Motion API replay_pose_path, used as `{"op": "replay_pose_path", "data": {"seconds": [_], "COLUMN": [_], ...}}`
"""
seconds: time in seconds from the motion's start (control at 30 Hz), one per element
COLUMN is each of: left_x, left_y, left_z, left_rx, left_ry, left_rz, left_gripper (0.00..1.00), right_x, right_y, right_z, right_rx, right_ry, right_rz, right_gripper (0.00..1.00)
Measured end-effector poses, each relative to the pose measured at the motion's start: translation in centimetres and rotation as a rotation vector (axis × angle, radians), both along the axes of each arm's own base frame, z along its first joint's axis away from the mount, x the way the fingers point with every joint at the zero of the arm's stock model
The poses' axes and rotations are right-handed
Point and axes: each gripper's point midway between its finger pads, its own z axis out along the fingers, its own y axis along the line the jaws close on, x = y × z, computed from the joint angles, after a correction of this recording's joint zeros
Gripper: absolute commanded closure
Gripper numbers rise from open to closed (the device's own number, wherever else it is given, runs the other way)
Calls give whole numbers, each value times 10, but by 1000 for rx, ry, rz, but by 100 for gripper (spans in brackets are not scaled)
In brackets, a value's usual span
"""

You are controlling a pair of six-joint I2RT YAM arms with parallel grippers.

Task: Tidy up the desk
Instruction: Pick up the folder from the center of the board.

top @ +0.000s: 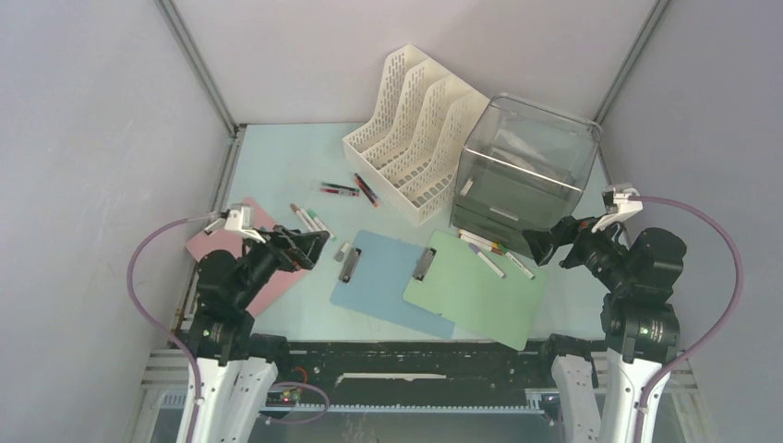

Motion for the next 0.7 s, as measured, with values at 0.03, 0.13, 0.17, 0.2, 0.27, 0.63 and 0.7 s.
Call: {"op": "replay_pose_path", "data": {"seconds": [0.03,0.13,0.17,0.2,0.27,0.63,0.7], "left_x": [1,4,4,3,0,-12,-8], "left_y": [-4,-15,-19,-24,-35,-80,-91], "left_z": [-4,-16,-19,-23,-30,-61,-67], "left_rx": [-15,-49,-58,-67,-79,-56,-36], "left_ry": [11,44,52,60,74,116,125], "left_rz": [-20,-70,-88,-110,-154,-284,-293], "left_gripper": [0,0,0,0,0,0,0], "right_x": [0,0,0,0,0,-22,-28], "right_y": [0,-1,-1,-1,0,38,42], "right_z": [0,0,1,1,1,-46,-53], "right_rx": [8,31,39,44,51,-77,-95], "right_ry": [5,14,16,17,17,-22,-41], "right_rz": [-4,-14,-15,-15,-2,475,540], "right_gripper": [1,0,1,1,1,0,0]}}
